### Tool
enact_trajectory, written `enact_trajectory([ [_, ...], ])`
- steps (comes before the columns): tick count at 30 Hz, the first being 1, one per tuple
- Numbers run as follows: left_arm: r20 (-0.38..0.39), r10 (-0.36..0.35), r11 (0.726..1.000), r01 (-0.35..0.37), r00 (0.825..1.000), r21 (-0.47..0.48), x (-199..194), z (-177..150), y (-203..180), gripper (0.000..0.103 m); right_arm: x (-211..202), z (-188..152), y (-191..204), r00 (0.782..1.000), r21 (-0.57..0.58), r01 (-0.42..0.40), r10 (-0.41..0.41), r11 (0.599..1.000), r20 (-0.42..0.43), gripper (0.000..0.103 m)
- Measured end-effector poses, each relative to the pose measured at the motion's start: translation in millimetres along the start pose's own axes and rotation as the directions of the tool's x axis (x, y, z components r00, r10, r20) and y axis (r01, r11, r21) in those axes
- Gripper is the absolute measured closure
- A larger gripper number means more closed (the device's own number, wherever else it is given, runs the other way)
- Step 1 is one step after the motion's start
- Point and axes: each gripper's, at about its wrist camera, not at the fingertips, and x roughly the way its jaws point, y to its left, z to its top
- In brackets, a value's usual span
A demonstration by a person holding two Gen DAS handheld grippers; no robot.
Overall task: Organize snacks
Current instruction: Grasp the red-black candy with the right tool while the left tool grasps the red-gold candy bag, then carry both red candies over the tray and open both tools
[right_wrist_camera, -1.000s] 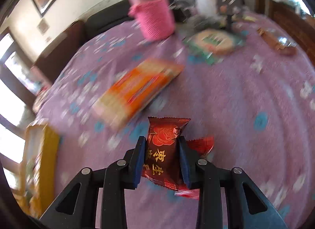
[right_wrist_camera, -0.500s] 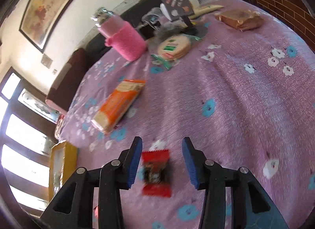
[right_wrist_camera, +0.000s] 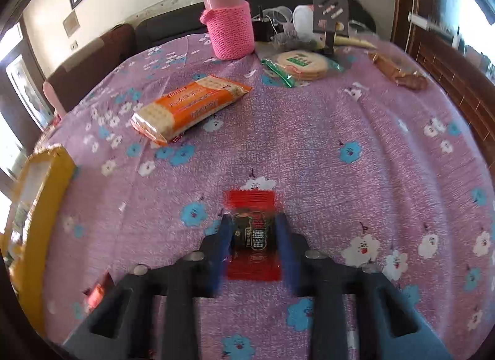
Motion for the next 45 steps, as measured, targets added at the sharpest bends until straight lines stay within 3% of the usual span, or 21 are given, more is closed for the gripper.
enact_trajectory([
  [4, -0.037, -0.004, 1.000, 0.004, 0.999, -0.013, 17.9, 8.1, -7.0, 0.024, -3.2, -4.6, -15.1, 0.998, 0.049, -0.062, 0.061, 0.997, 0.017, 0.076],
  [11, -0.127, -0.095, 0.995, 0.094, 0.987, -0.016, 69.8, 25.2, -41.5, 0.024, -37.5, -18.2, -40.6, 0.974, 0.119, -0.204, 0.190, 0.972, 0.122, 0.076],
  [17, -0.139, -0.032, 0.997, 0.041, 0.990, 0.061, 108.6, 43.2, -64.4, 0.024, -31.8, -18.4, -56.0, 0.967, 0.182, -0.248, 0.232, 0.951, 0.107, 0.075],
  [19, -0.132, 0.006, 0.995, 0.007, 0.991, 0.098, 114.7, 45.0, -67.4, 0.033, -29.9, -18.1, -58.4, 0.967, 0.190, -0.251, 0.235, 0.949, 0.102, 0.075],
  [21, -0.123, 0.032, 0.989, -0.014, 0.992, 0.146, 117.4, 46.9, -70.6, 0.052, -30.1, -17.9, -59.2, 0.965, 0.194, -0.256, 0.240, 0.947, 0.100, 0.075],
  [26, -0.110, 0.058, 0.979, -0.035, 0.992, 0.199, 118.6, 43.7, -75.1, 0.052, -30.1, -17.7, -55.3, 0.962, 0.180, -0.268, 0.254, 0.947, 0.096, 0.075],
  [28, -0.098, 0.070, 0.969, -0.044, 0.993, 0.243, 121.0, 39.3, -82.6, 0.042, -30.0, -17.7, -52.0, 0.962, 0.170, -0.269, 0.256, 0.948, 0.094, 0.075],
  [31, -0.088, 0.097, 0.959, -0.070, 0.991, 0.274, 121.9, 35.4, -89.3, 0.041, -30.3, -18.4, -50.0, 0.961, 0.162, -0.271, 0.258, 0.949, 0.095, 0.075],
  [33, -0.083, 0.103, 0.961, -0.077, 0.991, 0.267, 116.8, 34.4, -86.3, 0.071, -30.5, -19.0, -50.5, 0.962, 0.164, -0.268, 0.254, 0.949, 0.099, 0.075],
  [38, -0.054, 0.083, 0.978, -0.071, 0.995, 0.196, 92.3, 37.6, -66.3, 0.071, -28.9, -19.6, -50.6, 0.964, 0.167, -0.261, 0.247, 0.951, 0.100, 0.076],
  [45, 0.040, 0.038, 0.999, -0.039, 0.998, 0.035, 28.9, 37.5, -22.1, 0.071, -30.3, -20.7, -43.6, 0.960, 0.142, -0.272, 0.258, 0.952, 0.109, 0.076],
])
